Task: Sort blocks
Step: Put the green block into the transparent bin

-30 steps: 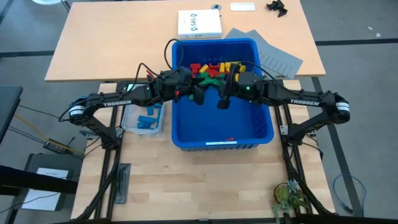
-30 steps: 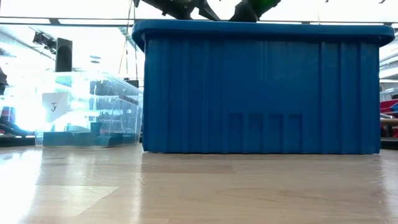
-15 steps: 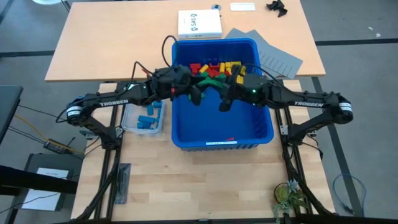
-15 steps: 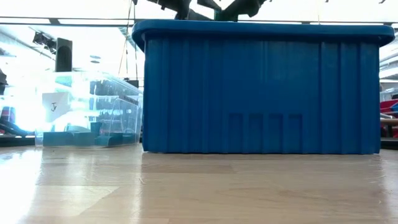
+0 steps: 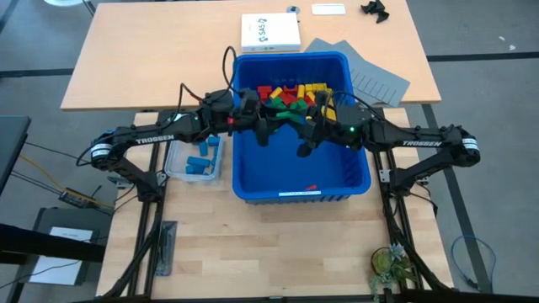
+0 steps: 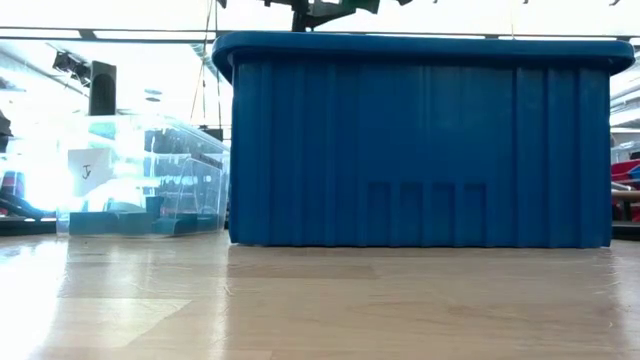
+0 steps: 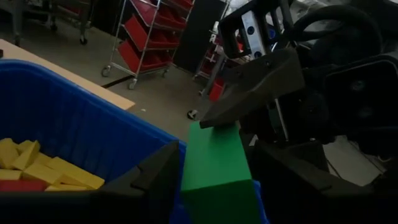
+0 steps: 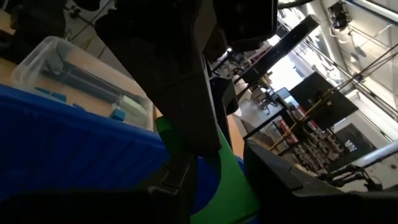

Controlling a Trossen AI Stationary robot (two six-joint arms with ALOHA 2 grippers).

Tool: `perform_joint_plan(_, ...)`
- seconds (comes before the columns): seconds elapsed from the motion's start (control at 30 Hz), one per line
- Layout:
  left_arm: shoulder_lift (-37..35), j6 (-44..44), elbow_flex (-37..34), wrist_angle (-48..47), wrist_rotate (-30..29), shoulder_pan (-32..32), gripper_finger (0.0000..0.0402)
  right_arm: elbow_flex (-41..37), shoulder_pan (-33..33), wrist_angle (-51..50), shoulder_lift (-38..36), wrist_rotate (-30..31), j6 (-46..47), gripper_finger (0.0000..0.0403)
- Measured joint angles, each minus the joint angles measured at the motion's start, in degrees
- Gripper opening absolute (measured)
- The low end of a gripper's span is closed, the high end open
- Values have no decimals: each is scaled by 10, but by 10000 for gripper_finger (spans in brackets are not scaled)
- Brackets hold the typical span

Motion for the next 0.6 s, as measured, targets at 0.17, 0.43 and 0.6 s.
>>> perform_joint_plan(0.17,0,0,0,4,1,0,187,0,5,7,0,9,0,113)
perform_joint_plan(0.43,0,20,0,4,5,0,142,0,5,7,0,10,36,202)
perform_joint_plan(0.6,-5,60,-1,-5,-35,6,142,0,10,-24,-9,70,45,255)
